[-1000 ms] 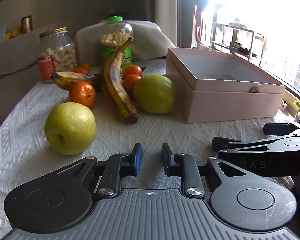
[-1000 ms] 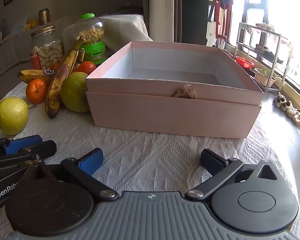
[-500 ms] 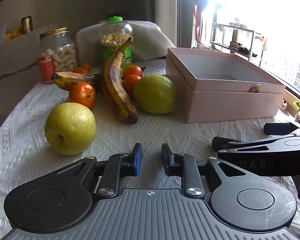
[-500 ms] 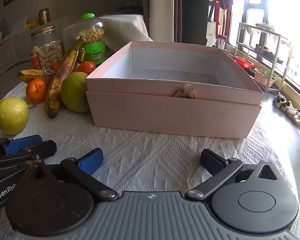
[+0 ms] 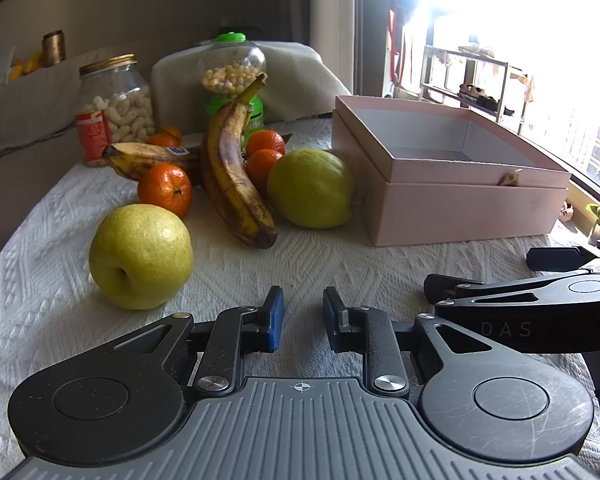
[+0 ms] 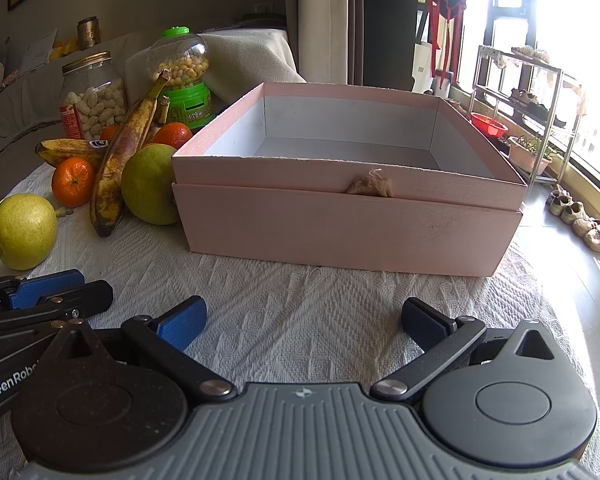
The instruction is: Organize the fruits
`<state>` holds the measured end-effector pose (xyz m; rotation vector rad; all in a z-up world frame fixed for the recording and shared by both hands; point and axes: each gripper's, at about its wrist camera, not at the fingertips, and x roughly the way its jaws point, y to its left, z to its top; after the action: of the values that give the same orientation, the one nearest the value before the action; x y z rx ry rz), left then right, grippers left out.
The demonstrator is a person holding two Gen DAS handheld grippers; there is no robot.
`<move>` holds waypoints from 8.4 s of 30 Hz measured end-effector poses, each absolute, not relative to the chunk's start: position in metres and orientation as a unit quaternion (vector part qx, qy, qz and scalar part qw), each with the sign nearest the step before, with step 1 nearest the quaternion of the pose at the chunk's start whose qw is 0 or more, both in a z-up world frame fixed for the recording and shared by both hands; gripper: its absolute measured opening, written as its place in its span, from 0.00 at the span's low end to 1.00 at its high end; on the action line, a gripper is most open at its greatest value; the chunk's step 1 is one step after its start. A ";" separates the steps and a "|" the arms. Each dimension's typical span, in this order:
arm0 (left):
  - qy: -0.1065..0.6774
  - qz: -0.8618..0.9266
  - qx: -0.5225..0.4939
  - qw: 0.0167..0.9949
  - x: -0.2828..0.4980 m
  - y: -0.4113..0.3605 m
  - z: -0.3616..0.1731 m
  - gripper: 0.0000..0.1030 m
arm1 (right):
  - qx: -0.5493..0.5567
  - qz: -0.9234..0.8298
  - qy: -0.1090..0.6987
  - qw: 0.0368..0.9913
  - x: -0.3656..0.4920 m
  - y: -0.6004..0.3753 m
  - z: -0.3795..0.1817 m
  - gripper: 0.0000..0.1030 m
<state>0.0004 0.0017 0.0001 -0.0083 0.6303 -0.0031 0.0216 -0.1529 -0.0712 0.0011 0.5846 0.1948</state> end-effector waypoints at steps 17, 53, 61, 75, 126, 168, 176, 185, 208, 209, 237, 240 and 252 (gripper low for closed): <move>0.310 -0.002 -0.004 0.951 0.000 0.002 0.000 0.25 | 0.000 0.096 0.288 0.953 0.022 -0.153 -0.071 1.00; 0.309 -0.001 -0.004 0.951 0.000 0.003 0.000 0.25 | -0.013 0.123 0.314 0.941 0.025 -0.155 -0.066 1.00; 0.312 -0.011 -0.006 0.950 -0.002 0.004 0.002 0.25 | -0.029 0.144 0.335 0.931 0.027 -0.158 -0.061 1.00; 0.260 0.032 -0.117 0.958 -0.021 0.097 0.054 0.24 | -0.028 0.150 0.323 0.934 0.022 -0.160 -0.064 1.00; 0.263 -0.009 -0.050 0.964 -0.072 0.120 0.053 0.50 | -0.026 0.248 0.250 0.935 0.003 -0.119 -0.015 0.89; 0.284 -0.068 -0.004 0.956 -0.039 0.117 0.030 0.62 | -0.060 0.162 0.177 0.969 -0.011 -0.081 -0.012 0.89; 0.252 -0.065 -0.006 0.965 -0.075 0.118 0.028 0.60 | -0.046 -0.014 0.172 0.984 -0.091 -0.095 -0.044 0.89; 0.214 -0.031 -0.024 0.976 -0.152 0.150 0.066 0.60 | 0.006 -0.095 0.166 0.981 -0.137 -0.117 -0.038 0.89; 0.186 0.073 -0.132 0.971 -0.247 0.258 0.056 0.59 | 0.001 -0.039 0.073 0.997 -0.180 -0.074 0.039 0.90; 0.184 0.068 -0.117 0.974 -0.246 0.253 0.060 0.59 | 0.029 -0.051 0.077 0.995 -0.176 -0.073 0.040 0.90; 0.221 -0.122 -0.046 0.966 -0.139 0.177 0.060 0.59 | -0.054 -0.056 0.116 0.990 -0.088 -0.091 -0.015 0.90; 0.226 -0.148 -0.006 0.963 -0.128 0.144 0.055 0.60 | -0.044 -0.029 0.155 0.987 -0.079 -0.100 -0.025 0.90; 0.271 -0.072 0.021 0.960 -0.052 0.099 0.051 0.60 | -0.044 0.038 0.161 0.985 -0.080 -0.101 -0.056 0.90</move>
<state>-0.0520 0.0989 0.0510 0.0430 0.5497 -0.1454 -0.0799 -0.1012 -0.0561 -0.0892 0.3245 0.0763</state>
